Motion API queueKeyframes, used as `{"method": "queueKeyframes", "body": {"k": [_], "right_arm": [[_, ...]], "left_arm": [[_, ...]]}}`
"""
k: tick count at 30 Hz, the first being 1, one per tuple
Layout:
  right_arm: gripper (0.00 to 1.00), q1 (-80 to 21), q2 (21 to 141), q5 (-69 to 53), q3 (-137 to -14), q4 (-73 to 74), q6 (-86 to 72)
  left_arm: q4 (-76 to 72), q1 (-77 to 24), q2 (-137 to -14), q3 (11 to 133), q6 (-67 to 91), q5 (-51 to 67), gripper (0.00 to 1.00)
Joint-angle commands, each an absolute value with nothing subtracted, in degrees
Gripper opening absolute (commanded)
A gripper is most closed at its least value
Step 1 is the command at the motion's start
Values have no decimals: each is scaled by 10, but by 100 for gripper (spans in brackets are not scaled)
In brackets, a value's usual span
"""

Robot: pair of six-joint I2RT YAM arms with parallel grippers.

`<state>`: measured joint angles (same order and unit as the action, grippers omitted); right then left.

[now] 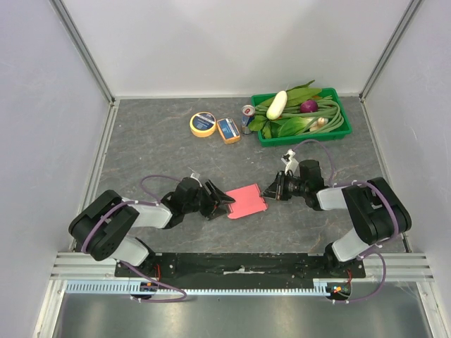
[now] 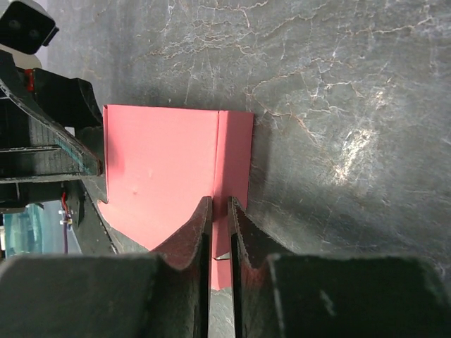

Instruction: Fold the paper box

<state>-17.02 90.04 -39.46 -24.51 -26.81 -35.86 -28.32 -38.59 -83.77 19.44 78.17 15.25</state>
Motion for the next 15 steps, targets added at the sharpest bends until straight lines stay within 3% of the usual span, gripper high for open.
{"method": "queueKeyframes", "body": {"k": [1,4,7,9,11,15], "right_arm": [[4,-156,927,-408,-222,-265,-360],[4,-152,929,-416,-222,-271,-363],[6,-152,924,-415,-222,-268,-361],[8,-153,919,-416,-224,-264,-361],[11,-156,911,-417,-228,-260,-364],[24,-188,827,-367,-264,-125,-314]], "left_arm": [[-303,-384,-863,221,774,170,70],[-337,-384,-889,225,785,185,66],[-380,-384,-902,223,792,194,54],[-385,-384,-904,228,792,199,40],[-385,-384,-901,230,792,207,30],[-364,-377,-883,229,792,228,21]]}}
